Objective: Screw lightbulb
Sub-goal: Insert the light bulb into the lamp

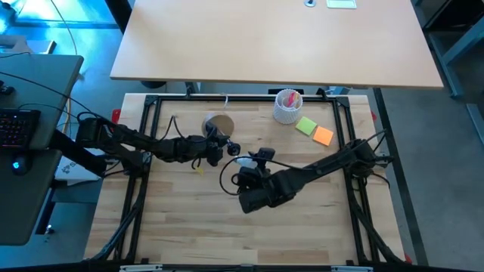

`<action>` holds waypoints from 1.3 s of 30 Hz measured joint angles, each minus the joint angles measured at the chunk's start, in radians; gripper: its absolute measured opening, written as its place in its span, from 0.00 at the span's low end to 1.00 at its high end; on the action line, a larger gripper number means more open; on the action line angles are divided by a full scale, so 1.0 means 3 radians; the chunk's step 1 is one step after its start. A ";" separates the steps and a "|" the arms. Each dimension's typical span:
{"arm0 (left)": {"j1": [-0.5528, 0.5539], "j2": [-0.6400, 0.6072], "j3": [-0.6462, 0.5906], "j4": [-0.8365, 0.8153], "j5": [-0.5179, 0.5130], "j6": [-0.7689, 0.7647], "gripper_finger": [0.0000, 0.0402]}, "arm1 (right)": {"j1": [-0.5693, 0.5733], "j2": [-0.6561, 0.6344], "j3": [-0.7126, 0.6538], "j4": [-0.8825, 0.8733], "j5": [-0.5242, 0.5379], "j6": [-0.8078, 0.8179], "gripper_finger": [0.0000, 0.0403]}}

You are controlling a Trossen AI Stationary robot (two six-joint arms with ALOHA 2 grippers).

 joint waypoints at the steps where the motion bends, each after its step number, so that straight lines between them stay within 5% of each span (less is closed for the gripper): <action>1: -0.0002 0.0000 0.0000 -0.0010 0.0000 0.0001 0.09 | -0.0006 0.0023 0.0000 -0.0010 0.0039 0.0001 0.65; 15: -0.0087 0.0001 0.0001 -0.0039 -0.0209 -0.0328 0.09 | -0.0212 0.0111 -0.0001 -0.0214 0.0139 -0.0013 0.65; 28: -0.0324 0.0003 0.0003 -0.0112 -0.0647 -0.0741 0.09 | -0.0273 0.0110 0.0000 -0.0158 0.0221 -0.0722 0.65; 39: -0.0471 0.0003 0.0001 -0.0199 -0.1009 -0.0798 0.09 | -0.0420 0.0105 0.0000 -0.0148 -0.0086 -0.0425 0.65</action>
